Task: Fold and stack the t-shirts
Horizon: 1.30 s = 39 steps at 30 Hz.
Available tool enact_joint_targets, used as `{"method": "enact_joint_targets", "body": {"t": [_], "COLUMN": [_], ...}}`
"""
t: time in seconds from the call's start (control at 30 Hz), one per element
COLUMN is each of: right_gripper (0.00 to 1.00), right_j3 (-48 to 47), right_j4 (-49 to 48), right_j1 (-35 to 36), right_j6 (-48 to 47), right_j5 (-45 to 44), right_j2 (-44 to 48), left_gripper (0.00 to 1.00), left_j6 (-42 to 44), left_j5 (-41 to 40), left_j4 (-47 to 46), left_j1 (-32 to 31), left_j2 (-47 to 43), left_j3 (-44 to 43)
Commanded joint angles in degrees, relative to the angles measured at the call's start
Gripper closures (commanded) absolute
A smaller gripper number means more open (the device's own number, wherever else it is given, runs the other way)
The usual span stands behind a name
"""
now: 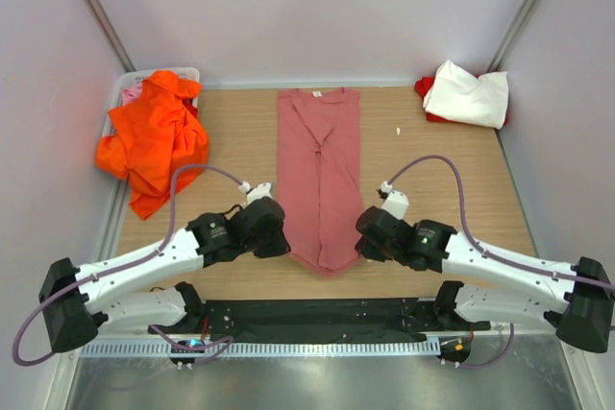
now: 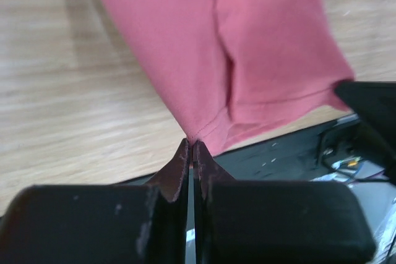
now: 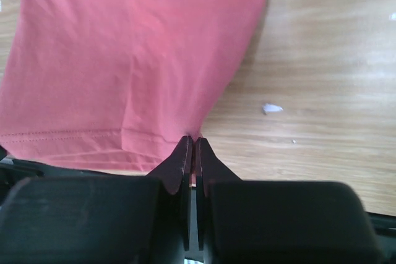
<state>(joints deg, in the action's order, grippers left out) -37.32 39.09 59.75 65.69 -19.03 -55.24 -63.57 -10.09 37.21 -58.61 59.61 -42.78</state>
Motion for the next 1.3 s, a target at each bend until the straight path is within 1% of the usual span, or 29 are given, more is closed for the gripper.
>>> {"method": "enact_joint_targets", "body": {"t": [0.0,0.07,0.1,0.13,0.17,0.23,0.27,0.3,0.4,0.57,0.67,0.8,1.27], "right_gripper": [0.99,0.99,0.99,0.99,0.99,0.99,0.99,0.99,0.99,0.99,0.99,0.99,0.99], "right_j3": [-9.16,-13.20,-14.26,-15.14,-17.24,-20.93,-22.17,-23.31,-27.18,-32.54,-35.88,-40.19,-53.37], "right_j4": [3.45,3.01,2.57,1.26,0.64,0.02,-0.07,-0.59,-1.99,-3.67,-4.11,-3.85,-3.85], "right_j1": [-3.21,-6.82,-11.01,-12.79,-14.20,-17.89,-18.87,-19.83,-23.09,-28.36,-30.12,-31.79,-35.40], "right_j6": [-7.67,-13.10,-15.22,-16.81,-20.04,-22.70,-25.06,-26.04,-29.11,-31.94,-33.52,-35.28,-38.18], "right_j5": [-4.97,-4.09,-2.44,-1.37,-0.76,0.21,0.30,0.74,2.76,5.31,6.46,7.16,9.54], "right_j2": [-5.48,-7.59,-9.43,-10.23,-11.02,-14.79,-16.37,-19.00,-22.70,-29.47,-32.81,-37.38,-52.32], "left_gripper": [1.00,1.00,1.00,1.00,1.00,1.00,1.00,1.00,1.00,1.00,1.00,1.00,1.00], "left_j6": [6.08,8.97,9.86,11.17,12.93,14.87,15.66,17.41,20.32,23.66,25.51,26.66,29.38], "left_j5": [-3.19,-2.23,-1.87,-1.43,-0.82,0.68,1.20,2.25,3.75,6.04,4.82,5.08,8.06], "left_j4": [5.94,6.03,5.86,5.59,5.59,4.89,4.71,4.28,4.01,3.57,4.18,4.97,7.52], "left_j1": [2.35,5.33,6.57,7.71,10.33,12.54,14.73,15.71,19.49,24.76,26.00,27.67,33.03], "left_j2": [4.18,6.73,7.79,8.58,9.46,12.18,13.24,15.25,19.81,26.51,30.55,35.30,49.62], "left_j3": [-7.65,-11.17,-12.14,-13.97,-15.04,-17.67,-18.55,-19.35,-24.43,-31.12,-35.51,-41.13,-54.85]}}
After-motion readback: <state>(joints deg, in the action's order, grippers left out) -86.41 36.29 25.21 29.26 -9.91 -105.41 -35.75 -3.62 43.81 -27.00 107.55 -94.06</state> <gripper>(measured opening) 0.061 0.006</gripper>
